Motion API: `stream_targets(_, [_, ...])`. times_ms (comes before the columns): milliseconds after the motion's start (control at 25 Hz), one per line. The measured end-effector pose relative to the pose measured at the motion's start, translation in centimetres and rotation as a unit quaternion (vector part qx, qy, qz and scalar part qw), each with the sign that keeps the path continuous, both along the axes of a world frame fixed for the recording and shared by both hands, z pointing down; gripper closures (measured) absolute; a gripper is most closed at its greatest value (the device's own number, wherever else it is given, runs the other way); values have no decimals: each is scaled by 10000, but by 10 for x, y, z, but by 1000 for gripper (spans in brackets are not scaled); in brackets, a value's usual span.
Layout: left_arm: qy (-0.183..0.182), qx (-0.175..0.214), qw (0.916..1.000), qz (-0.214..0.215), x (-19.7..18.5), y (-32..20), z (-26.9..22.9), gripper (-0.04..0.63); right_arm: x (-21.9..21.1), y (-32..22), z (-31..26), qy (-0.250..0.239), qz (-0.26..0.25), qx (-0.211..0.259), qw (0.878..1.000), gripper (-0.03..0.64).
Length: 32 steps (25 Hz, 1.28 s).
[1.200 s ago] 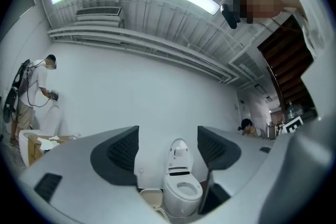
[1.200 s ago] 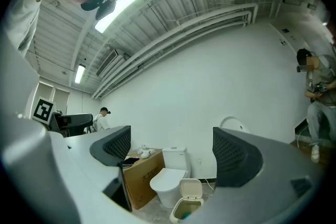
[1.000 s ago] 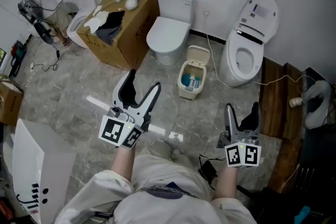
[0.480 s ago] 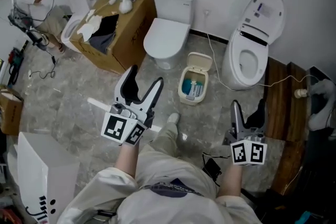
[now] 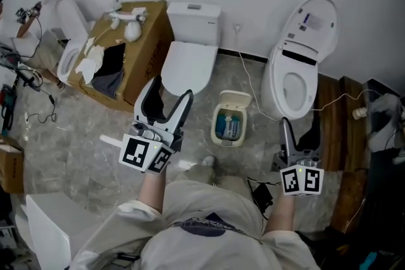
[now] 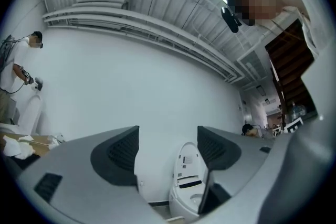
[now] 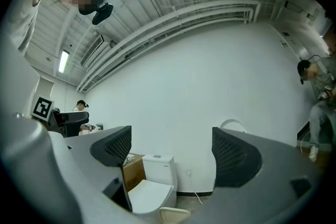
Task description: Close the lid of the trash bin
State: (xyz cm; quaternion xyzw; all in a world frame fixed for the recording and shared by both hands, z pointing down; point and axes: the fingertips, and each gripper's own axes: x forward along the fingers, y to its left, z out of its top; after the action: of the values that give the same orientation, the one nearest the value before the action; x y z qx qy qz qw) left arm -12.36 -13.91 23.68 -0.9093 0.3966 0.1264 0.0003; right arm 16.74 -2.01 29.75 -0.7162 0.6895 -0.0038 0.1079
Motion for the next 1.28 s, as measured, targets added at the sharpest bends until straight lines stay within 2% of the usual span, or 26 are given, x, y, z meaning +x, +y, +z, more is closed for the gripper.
stream_targets(160, [-132, -135, 9997, 142, 16, -18, 12, 270, 10, -23, 11, 245, -165, -302, 9991, 152])
stream_targets(320, [-93, -273, 9996, 46, 25, -25, 23, 270, 19, -53, 33, 612, -705, -750, 9928, 152])
stream_targets(440, [-155, -377, 9991, -106, 34, -21, 32, 270, 22, -79, 56, 1148, -1259, -1306, 9767, 139])
stream_targets(520, [-247, -418, 9987, -172, 43, -14, 37, 270, 23, -95, 73, 1608, -1670, -1643, 9588, 135])
stream_targets(600, [-263, -464, 9983, -220, 50, -9, 42, 270, 18, -113, 98, 2101, -2125, -1998, 9331, 137])
stream_targets(640, [-267, -507, 9981, -218, 53, -7, 46, 270, 12, -122, 116, 2336, -2381, -2209, 9165, 138])
stream_targets(840, [-416, -853, 9954, -90, 77, -15, 88, 270, -25, -159, 229, 3104, -3613, -3271, 8162, 140])
stream_targets(920, [-409, -992, 9942, -54, 86, -24, 107, 270, -37, -174, 272, 3204, -3936, -3560, 7847, 141])
stream_targets(1040, [-432, -1068, 9933, -12, 97, -42, 132, 270, -50, -198, 328, 3301, -4228, -3899, 7485, 146])
stream_targets(1280, [-429, -1102, 9929, -116, 106, -87, 169, 270, -59, -236, 429, 3199, -4537, -4694, 6866, 155])
